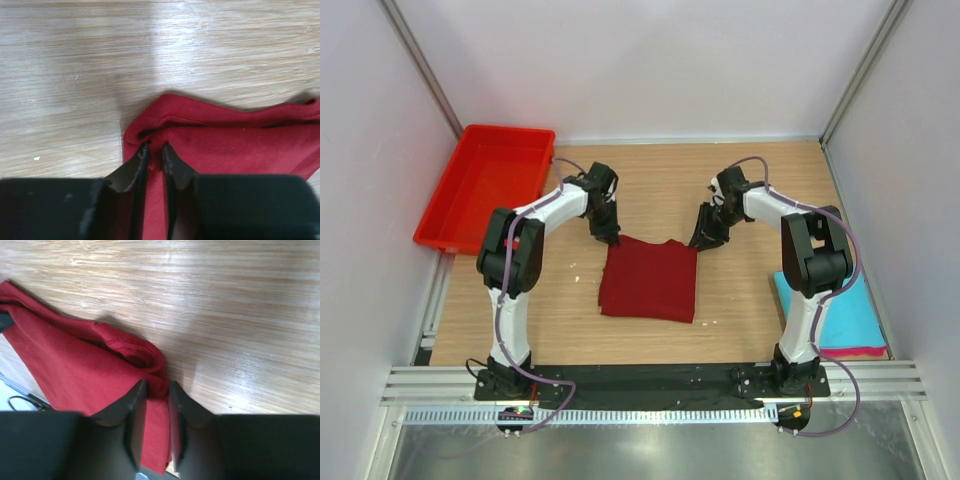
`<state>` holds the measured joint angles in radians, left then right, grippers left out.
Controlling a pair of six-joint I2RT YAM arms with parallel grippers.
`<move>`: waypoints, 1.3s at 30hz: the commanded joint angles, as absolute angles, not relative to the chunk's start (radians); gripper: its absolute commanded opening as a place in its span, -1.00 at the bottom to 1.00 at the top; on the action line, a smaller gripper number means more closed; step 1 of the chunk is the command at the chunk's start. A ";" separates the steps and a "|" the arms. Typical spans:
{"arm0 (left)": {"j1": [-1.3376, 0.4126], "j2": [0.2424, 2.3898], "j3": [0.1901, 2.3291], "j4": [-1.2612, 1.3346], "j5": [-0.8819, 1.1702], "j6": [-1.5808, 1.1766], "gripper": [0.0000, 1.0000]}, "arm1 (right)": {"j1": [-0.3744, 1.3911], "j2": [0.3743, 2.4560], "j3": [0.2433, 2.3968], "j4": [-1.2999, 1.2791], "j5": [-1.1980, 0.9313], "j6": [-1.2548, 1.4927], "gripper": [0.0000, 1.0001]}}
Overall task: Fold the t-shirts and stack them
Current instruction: Fold the tshirt
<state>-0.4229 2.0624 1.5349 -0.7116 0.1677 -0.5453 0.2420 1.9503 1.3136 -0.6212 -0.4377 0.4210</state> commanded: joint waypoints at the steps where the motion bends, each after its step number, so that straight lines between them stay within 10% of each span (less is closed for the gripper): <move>1: -0.419 2.023 1.556 -0.678 0.161 -0.551 -0.73 | 0.241 1.934 1.344 -0.617 -0.457 0.417 -0.45; 6: -0.420 1.924 1.499 -0.670 0.152 -0.557 -0.95 | 0.242 1.899 1.358 -0.653 -0.411 0.419 -0.97; 22: -0.420 1.674 1.456 -0.744 0.114 -0.566 -1.00 | 0.242 1.677 1.384 -0.781 -0.466 0.436 -0.98; 39: -0.364 2.218 1.861 -0.644 -0.135 -0.448 -0.75 | 0.181 2.160 1.762 -0.594 -0.327 0.368 -0.61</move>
